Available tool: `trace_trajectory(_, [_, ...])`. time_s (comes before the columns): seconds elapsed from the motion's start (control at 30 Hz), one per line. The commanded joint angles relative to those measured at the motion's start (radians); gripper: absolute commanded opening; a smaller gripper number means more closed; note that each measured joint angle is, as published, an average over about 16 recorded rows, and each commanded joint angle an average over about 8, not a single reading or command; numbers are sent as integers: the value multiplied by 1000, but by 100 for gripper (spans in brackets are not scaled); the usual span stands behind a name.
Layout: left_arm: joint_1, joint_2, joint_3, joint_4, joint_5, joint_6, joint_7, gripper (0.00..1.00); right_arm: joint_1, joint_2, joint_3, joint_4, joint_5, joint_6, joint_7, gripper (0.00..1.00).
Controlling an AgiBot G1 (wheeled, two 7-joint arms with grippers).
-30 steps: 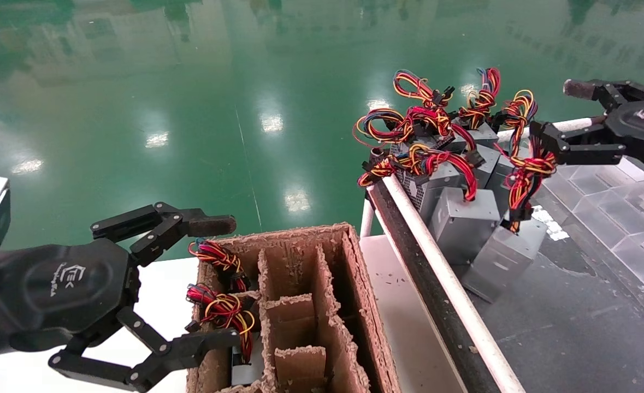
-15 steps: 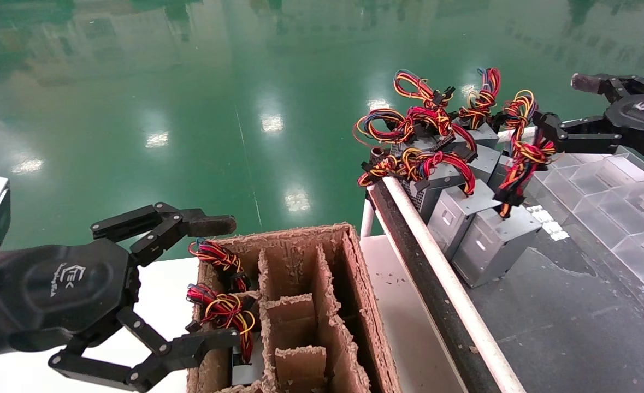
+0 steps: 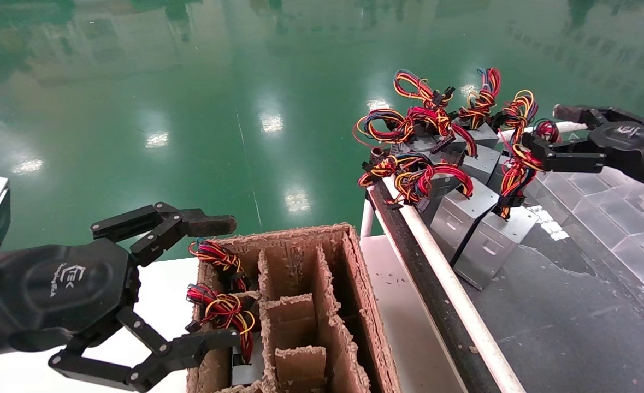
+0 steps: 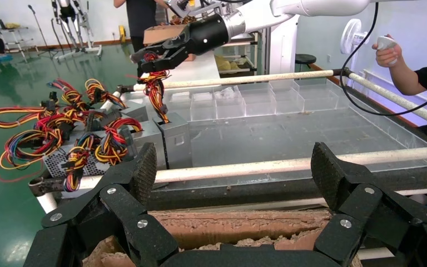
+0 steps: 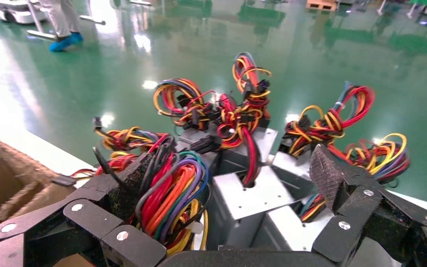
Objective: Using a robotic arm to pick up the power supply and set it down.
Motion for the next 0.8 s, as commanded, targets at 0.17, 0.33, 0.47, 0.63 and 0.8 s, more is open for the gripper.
trace_trajectory(0.17, [0,0,0,0,0,0,0,100,-1,12,8,8,10,-53,36,100])
trace_trajectory(0.33, [0,0,0,0,0,0,0,100,-3,29,11,27,14,-119,43,100])
trace_trajectory(0.47, [0,0,0,0,0,0,0,100,-11,42,9,41,12,-157,49,100])
trace_trajectory(0.63, [0,0,0,0,0,0,0,100,-30,52,2,45,4,-159,58,100])
trace_trajectory(0.8, [0,0,0,0,0,0,0,100,-45,55,-4,42,-5,-153,68,100])
